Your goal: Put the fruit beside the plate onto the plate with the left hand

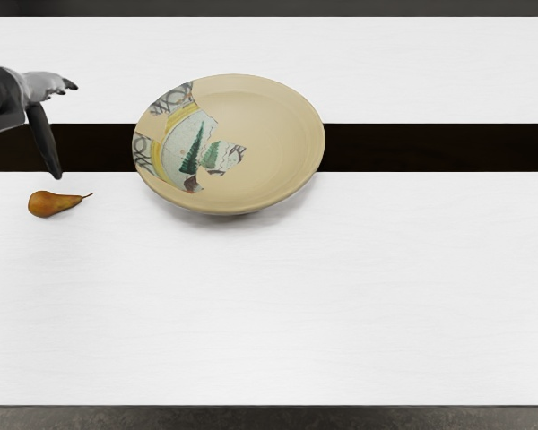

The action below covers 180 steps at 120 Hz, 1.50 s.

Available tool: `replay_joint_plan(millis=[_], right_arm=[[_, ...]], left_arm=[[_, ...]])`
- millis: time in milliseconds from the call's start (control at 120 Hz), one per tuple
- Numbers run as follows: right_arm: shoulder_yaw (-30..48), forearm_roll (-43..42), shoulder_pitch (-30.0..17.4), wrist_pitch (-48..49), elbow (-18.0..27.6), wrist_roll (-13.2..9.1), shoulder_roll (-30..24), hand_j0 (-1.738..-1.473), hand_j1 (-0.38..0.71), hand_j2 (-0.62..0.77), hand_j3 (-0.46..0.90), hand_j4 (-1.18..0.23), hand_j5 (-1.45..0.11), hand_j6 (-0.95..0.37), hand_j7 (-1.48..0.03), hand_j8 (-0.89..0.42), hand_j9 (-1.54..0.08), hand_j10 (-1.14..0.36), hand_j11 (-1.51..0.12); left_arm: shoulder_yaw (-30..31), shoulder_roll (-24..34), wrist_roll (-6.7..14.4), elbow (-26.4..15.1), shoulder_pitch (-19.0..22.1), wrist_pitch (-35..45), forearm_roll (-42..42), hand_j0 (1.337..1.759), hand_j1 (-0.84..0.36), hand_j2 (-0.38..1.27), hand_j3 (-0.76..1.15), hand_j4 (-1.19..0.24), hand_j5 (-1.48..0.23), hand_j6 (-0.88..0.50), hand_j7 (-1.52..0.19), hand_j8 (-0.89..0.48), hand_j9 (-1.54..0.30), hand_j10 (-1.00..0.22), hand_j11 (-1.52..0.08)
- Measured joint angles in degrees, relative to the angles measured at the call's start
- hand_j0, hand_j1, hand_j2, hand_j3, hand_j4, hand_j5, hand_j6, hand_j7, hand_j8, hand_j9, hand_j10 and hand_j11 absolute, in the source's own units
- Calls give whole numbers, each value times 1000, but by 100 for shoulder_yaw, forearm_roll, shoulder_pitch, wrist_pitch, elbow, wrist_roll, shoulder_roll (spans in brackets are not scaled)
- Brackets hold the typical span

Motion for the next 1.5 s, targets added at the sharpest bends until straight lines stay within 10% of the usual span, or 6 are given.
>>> replay_joint_plan(millis=[358, 825, 1500], right_arm=[[0, 0, 0, 0, 1, 0, 0, -1658, -349, 0, 0, 0, 0, 0, 0, 0, 0, 0, 0], [0, 0, 0, 0, -1, 0, 0, -1658, -349, 0, 0, 0, 0, 0, 0, 0, 0, 0, 0], [0, 0, 0, 0, 0, 0, 0, -1658, -349, 0, 0, 0, 0, 0, 0, 0, 0, 0, 0]], left_arm=[[490, -252, -244, -78, 808, 96, -484, 1658, 309, 7, 0, -34, -43, -34, -43, -34, -43, -34, -43], [270, -502, -230, 1155, 1979, 336, -843, 1658, 291, 10, 0, -49, -63, -49, -63, -49, -63, -49, -63], [272, -503, -89, 1546, 2421, 382, -768, 1658, 90, 44, 0, -217, -281, -217, -281, -217, -281, -217, -281]])
